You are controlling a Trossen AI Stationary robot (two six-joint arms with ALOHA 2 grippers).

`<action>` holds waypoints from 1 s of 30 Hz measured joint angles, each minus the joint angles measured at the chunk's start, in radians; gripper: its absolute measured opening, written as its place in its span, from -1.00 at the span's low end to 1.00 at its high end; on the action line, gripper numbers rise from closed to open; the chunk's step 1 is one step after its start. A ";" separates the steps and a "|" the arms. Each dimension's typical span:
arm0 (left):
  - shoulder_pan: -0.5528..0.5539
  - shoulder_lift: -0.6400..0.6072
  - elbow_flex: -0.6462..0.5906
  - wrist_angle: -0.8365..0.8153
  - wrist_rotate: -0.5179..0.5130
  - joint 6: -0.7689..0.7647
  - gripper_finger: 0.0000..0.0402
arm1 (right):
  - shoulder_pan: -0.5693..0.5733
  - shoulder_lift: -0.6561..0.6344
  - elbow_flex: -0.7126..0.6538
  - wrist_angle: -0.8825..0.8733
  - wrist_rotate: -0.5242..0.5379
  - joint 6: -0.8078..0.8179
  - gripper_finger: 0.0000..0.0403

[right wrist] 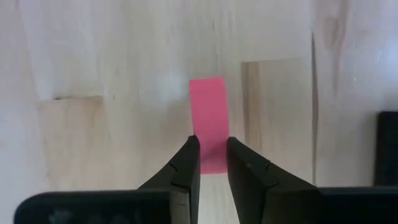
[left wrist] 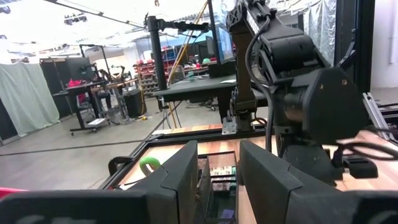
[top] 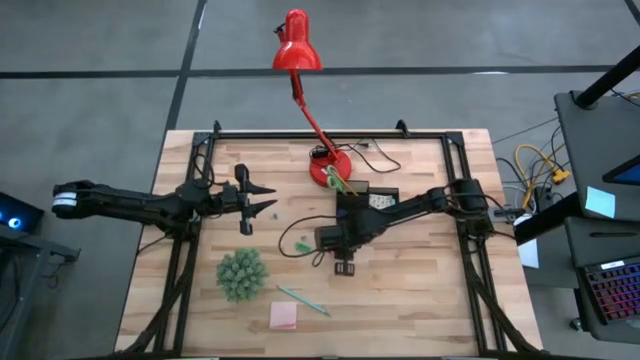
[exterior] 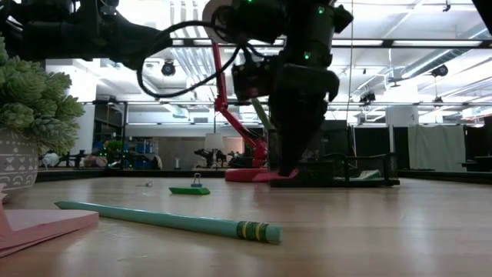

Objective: Pick and place office supplies into organizer
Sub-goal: Put the pink eraser into the front left compartment of the desk organizer

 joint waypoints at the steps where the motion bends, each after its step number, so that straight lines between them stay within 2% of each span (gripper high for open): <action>1: 0.000 0.000 0.000 -0.001 0.000 0.000 -0.47 | -0.001 -0.006 0.000 -0.013 0.017 0.000 -0.71; 11: 0.000 -0.002 0.000 -0.001 0.000 0.000 -0.47 | -0.041 -0.125 -0.013 -0.113 0.173 -0.008 -0.71; 16: 0.000 -0.002 0.000 -0.001 0.000 0.000 -0.47 | -0.085 -0.173 -0.019 -0.111 0.180 -0.035 -0.71; 30: 0.000 -0.003 0.000 -0.001 0.000 0.000 -0.47 | -0.187 -0.175 -0.099 -0.098 0.179 -0.105 -0.71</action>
